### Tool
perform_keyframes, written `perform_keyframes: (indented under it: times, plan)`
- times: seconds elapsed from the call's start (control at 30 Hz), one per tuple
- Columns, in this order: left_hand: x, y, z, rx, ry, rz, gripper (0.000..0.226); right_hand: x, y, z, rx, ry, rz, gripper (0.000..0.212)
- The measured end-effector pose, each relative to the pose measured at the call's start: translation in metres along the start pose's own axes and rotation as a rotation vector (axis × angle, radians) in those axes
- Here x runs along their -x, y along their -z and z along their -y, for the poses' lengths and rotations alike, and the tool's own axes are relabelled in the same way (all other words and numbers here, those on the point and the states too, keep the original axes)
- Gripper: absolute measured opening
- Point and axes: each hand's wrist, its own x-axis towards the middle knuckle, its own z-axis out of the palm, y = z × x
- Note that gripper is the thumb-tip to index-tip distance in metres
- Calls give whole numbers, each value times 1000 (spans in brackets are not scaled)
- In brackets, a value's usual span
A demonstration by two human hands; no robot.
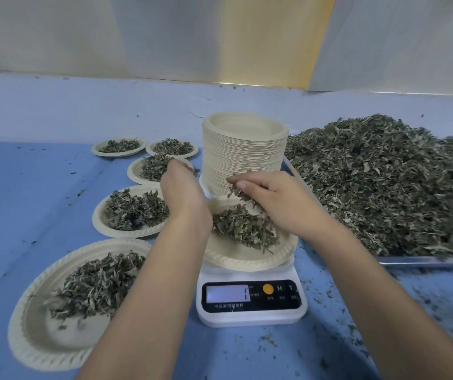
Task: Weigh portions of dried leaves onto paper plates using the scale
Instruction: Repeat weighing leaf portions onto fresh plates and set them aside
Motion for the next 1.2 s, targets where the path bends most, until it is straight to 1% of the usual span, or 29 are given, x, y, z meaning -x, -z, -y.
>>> perform_keyframes:
  times: [0.13, 0.23, 0.37, 0.5, 0.6, 0.7, 0.9, 1.03, 1.2]
  plan:
    - [-1, -1, 1, 0, 7, 21, 23, 0, 0, 4, -161, -12, -123, 26]
    - [-1, -1, 2, 15, 4, 46, 23, 0, 1, 7, -248, -2, -175, 24]
    - [0, -2, 2, 9, 22, 139, 29, 1, 2, 10, -371, 2, -187, 24]
    - [3, -7, 4, -14, 18, 234, 31, 2, 2, 11, -510, -4, -153, 26]
    - [7, -12, 6, -49, 7, 299, 35, 2, -1, 11, -538, -3, -125, 27]
    - [9, -16, 9, -82, 6, 346, 34, 1, -3, 11, -561, -7, -132, 27]
    - [14, -21, 14, -52, 30, 363, 24, 0, -4, 11, -598, 3, -153, 26]
    - [15, -22, 15, -41, 44, 371, 25, 0, -5, 11, -603, -6, -168, 26]
    - [13, -22, 12, 11, 100, 369, 25, 1, -5, 11, -554, 27, -177, 27]
